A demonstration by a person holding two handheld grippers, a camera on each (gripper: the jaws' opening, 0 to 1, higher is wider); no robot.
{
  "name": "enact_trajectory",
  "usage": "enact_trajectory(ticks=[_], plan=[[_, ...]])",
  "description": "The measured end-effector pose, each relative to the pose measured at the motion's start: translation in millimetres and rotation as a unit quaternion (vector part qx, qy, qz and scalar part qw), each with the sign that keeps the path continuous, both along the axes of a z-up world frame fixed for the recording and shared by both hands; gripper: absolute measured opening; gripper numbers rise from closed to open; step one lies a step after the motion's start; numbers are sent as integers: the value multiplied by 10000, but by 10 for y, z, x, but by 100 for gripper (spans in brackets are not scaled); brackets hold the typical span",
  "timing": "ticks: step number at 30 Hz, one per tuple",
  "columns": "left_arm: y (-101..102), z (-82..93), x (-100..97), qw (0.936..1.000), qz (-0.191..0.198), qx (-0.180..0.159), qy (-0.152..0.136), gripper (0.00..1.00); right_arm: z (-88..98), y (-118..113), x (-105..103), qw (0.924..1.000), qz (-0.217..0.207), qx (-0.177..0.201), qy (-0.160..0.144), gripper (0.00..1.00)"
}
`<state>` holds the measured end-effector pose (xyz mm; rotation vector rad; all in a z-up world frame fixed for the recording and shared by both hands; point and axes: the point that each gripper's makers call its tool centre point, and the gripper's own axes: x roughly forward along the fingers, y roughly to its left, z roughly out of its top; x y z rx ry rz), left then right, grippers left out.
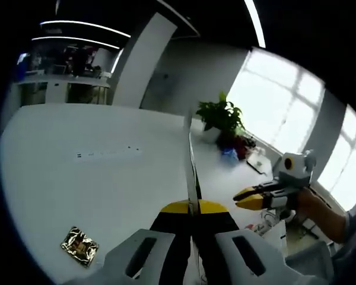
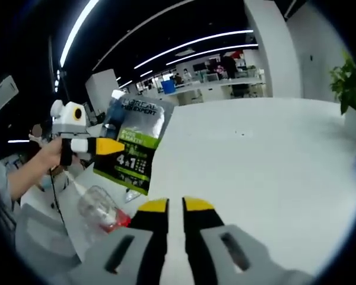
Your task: Arrange the skincare products in the storage area until every visible bottle or jar stands upright without overlapping.
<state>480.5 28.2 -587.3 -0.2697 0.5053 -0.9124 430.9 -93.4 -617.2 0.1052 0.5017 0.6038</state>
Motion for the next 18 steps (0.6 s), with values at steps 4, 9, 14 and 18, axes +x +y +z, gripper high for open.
enact_trajectory(ticks=[4,9,14,18], plan=[[67,61,-60,10000,39,3,-86,0,76,-10,-70,10000,-15,17,-69,10],[134,110,-162,9998,63,22,-169,0,139,-14,-152,9999,-32,50,-129,10],[243,135,-247,9995,132,112,-265,0,187,-21,-254,9998,-36,81,-165,10],[329,174,-302,9992,214,115,-329,0,233,-6,-343,9997,-13,95,-204,10]])
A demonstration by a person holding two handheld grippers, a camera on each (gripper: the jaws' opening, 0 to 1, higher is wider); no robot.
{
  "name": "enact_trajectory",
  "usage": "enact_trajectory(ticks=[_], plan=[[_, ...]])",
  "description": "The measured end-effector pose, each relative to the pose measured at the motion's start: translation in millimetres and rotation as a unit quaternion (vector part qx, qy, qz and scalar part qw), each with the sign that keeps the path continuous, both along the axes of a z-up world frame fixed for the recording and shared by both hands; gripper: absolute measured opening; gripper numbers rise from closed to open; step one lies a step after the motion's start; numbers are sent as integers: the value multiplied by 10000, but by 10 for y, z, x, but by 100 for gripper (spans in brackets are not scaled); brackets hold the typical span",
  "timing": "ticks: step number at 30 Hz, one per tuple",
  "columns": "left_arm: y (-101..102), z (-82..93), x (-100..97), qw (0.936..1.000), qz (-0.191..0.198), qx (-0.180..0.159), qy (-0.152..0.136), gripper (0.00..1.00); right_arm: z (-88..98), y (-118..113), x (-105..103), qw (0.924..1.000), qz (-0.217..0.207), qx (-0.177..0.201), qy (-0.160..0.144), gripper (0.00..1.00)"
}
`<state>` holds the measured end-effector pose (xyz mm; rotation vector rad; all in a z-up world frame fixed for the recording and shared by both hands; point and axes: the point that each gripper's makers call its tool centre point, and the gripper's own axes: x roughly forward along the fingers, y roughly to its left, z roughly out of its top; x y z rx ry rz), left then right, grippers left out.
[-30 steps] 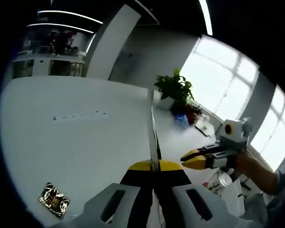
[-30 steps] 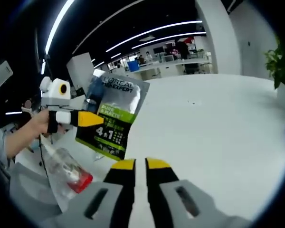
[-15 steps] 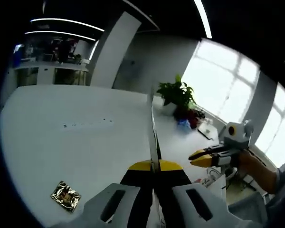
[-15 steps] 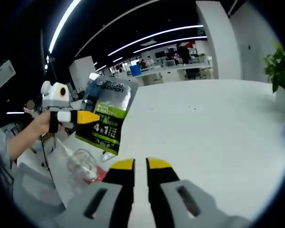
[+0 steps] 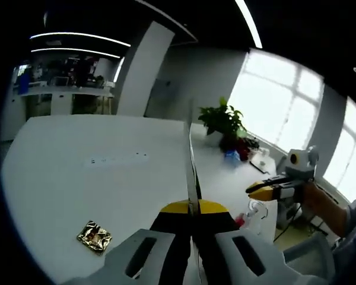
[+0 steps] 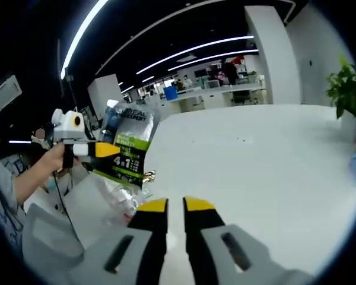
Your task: Arrange the skincare products in the storage area until every visible bottle or jar stands upright without overlapping.
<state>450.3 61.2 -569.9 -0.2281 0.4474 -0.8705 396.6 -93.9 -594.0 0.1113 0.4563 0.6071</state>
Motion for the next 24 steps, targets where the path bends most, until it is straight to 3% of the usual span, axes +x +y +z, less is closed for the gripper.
enact_trajectory(ticks=[13,24], plan=[[178,30,-223,9998,145,99,-133,0,71,97,-258,9999,152,31,0,11],[308,-12,-424,9996,236,95,-105,0,22,237,-479,9994,314,68,133,10]])
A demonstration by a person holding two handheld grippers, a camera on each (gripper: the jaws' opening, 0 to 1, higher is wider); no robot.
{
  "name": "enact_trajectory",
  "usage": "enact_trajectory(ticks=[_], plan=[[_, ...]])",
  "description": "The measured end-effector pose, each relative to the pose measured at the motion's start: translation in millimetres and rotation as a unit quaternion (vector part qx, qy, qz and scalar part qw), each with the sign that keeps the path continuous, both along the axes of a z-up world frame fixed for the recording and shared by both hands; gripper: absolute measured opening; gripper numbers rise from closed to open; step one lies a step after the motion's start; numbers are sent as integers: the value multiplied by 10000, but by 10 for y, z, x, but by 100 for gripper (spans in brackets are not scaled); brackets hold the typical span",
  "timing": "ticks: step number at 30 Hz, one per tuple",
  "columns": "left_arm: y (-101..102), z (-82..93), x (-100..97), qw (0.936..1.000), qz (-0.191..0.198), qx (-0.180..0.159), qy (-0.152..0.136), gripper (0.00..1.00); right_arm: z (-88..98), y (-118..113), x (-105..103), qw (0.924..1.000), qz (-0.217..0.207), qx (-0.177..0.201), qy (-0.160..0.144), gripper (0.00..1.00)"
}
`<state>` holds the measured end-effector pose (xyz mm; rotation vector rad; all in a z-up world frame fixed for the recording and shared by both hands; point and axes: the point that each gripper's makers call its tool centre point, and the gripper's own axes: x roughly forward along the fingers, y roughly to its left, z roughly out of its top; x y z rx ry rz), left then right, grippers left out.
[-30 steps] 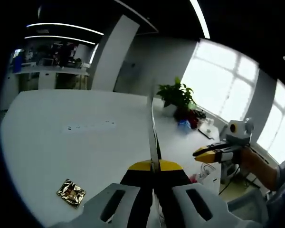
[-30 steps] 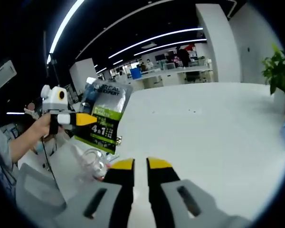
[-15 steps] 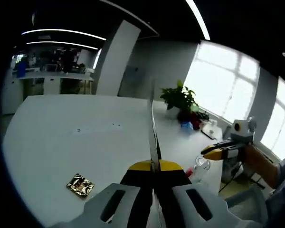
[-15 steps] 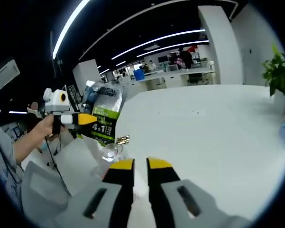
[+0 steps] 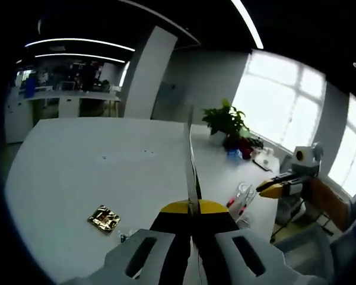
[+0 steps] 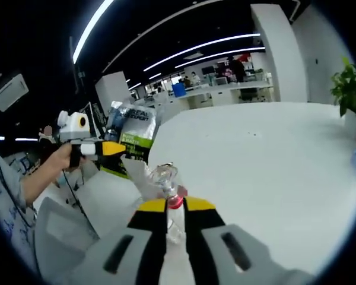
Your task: Arrange the skincare products in the storage area until every visible bottle or jar stands upright without overlapping.
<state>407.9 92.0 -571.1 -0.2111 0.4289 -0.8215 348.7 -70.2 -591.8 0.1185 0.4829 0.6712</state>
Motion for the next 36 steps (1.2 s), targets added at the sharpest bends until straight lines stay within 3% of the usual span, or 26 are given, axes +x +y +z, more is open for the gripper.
enact_trajectory(ticks=[18,36], plan=[[142,-114,-290,9998,100,-81,169,0,-99,353,-355,9986,377,258,275,10],[328,-235,-663,9983,218,-265,481,0,-372,1003,-591,9908,955,591,753,13]])
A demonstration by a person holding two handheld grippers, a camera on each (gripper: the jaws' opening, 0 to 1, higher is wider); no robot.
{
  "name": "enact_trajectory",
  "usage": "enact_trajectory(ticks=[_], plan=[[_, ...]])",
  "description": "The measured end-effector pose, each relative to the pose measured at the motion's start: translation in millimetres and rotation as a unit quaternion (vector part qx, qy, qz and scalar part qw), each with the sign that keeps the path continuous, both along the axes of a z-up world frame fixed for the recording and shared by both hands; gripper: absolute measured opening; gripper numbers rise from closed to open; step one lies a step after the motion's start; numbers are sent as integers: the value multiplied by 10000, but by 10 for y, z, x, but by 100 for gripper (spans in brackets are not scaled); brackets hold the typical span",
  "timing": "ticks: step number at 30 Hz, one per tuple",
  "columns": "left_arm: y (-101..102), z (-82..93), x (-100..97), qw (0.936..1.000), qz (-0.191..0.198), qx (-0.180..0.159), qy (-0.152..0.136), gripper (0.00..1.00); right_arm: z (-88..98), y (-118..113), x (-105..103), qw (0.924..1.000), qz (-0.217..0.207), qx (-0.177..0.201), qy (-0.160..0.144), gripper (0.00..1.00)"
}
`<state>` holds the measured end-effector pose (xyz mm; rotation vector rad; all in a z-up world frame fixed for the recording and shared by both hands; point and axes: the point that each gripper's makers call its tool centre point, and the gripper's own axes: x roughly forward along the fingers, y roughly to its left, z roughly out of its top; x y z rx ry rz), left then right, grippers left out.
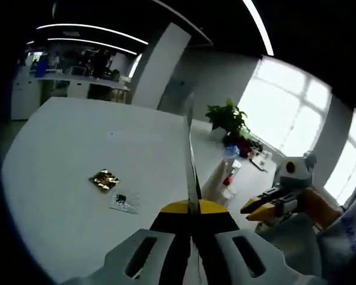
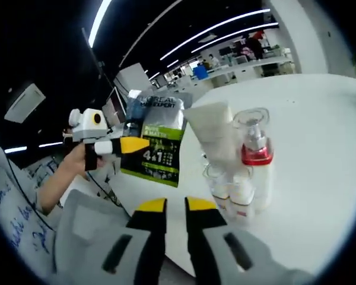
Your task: Arrange the skincare products in the storage area until every visible bottle or jar stands upright without overlapping.
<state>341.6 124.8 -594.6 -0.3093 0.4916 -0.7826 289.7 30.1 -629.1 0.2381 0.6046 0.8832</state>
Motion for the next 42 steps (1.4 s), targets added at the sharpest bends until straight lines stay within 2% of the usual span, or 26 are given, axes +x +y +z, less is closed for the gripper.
enact_trajectory(ticks=[11,18,25,29,33,42], plan=[[73,-11,-164,9997,21,-222,112,0,-101,326,-75,9990,279,214,266,17],[27,-25,-292,9991,-108,-342,212,0,-150,490,-100,9981,427,270,360,21],[-26,47,-400,9970,-367,-626,279,0,-114,545,-96,9971,528,400,381,22],[-32,74,-431,9951,-427,-819,339,0,-54,587,-123,9947,648,656,450,23],[-55,84,-453,9938,-479,-927,382,0,6,628,-152,9894,717,1076,661,19],[-51,49,-424,9943,-437,-909,354,0,37,575,-157,9883,720,1137,718,10]])
